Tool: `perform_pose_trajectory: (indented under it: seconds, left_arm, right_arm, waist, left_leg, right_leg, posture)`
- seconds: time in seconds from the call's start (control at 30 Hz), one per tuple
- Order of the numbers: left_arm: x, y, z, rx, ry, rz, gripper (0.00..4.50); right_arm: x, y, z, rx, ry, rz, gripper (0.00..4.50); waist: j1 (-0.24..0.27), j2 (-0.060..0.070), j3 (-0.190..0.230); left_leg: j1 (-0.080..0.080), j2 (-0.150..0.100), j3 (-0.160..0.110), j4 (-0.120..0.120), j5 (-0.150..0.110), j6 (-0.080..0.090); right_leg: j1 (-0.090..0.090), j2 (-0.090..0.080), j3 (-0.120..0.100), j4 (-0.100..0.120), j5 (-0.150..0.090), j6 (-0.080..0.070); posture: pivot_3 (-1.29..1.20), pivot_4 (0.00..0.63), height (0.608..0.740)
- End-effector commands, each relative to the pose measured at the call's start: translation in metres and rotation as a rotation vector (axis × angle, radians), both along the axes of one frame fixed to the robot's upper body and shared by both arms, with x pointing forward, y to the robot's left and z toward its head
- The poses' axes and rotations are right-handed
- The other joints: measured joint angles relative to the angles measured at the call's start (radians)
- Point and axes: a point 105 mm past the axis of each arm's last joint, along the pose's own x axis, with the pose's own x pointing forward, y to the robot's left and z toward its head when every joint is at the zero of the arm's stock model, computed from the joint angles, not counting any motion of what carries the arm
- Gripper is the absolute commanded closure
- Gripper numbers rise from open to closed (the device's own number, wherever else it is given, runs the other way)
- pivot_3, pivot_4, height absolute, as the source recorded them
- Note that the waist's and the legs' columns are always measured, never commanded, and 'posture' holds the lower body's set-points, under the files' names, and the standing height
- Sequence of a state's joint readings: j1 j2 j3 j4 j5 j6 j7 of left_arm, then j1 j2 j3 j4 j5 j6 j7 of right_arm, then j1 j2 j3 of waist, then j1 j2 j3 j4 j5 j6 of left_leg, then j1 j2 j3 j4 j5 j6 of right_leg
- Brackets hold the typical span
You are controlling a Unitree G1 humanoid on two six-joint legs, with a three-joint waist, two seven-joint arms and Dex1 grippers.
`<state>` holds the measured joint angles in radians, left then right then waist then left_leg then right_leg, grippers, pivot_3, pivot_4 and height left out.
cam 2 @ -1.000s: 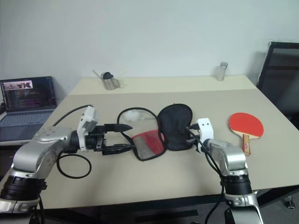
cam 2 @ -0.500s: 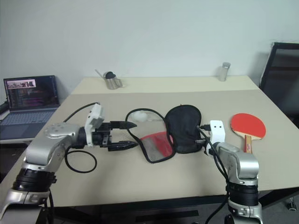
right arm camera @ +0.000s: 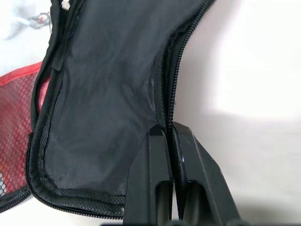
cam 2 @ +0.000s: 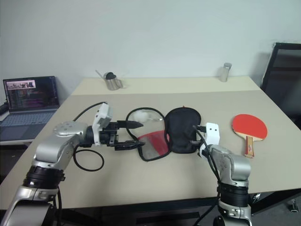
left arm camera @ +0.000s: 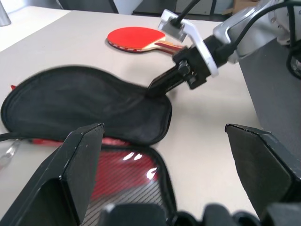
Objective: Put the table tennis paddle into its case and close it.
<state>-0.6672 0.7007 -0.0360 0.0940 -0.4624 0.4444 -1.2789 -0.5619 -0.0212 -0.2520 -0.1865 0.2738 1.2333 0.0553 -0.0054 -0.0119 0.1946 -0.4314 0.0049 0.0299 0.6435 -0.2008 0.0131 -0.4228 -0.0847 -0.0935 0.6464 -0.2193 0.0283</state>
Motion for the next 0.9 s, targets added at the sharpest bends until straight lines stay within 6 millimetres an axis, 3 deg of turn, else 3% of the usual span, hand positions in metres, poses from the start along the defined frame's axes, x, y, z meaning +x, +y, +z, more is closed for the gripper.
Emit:
perform_pose_trajectory:
  seconds: [0.03, 0.43, 0.73, 0.9]
  left_arm:
    - [0.000, -0.004, 0.013, -0.006, -0.060, -0.020, 0.00]
    - [0.004, -0.015, 0.017, -0.013, -0.077, -0.054, 0.00]
    - [0.005, -0.015, 0.016, -0.008, -0.079, -0.060, 0.00]
    - [0.005, -0.016, 0.015, -0.007, -0.078, -0.062, 0.00]
  right_arm:
    - [0.007, 0.008, 0.014, 0.008, -0.063, -0.005, 4.42]
    - [0.026, -0.007, 0.020, 0.027, -0.099, -0.088, 4.42]
    - [0.017, -0.029, 0.011, -0.039, -0.076, -0.094, 4.42]
    - [0.018, -0.023, 0.012, -0.064, -0.074, -0.037, 4.42]
  waist:
    - [0.000, 0.000, 0.000]
    - [0.000, 0.000, 0.000]
    - [0.001, 0.000, 0.000]
    - [0.000, 0.000, 0.000]
  left_leg:
    - [0.000, 0.000, 0.000, 0.000, 0.000, 0.000]
    - [0.000, 0.000, 0.000, 0.000, 0.000, 0.000]
    - [0.000, 0.000, 0.000, 0.000, 0.000, 0.000]
    - [0.000, 0.000, 0.000, 0.000, 0.000, 0.000]
  right_leg:
    - [0.000, 0.000, 0.000, 0.000, 0.000, 0.000]
    - [0.000, 0.000, 0.000, 0.000, 0.000, 0.000]
    - [0.000, 0.000, 0.001, 0.000, 0.000, 0.000]
    - [0.000, 0.000, 0.001, 0.000, 0.000, 0.000]
  posture:
    - [0.00, 0.150, 0.740]
    - [0.00, 0.150, 0.740]
    - [0.00, 0.150, 0.740]
    - [0.00, 0.150, 0.740]
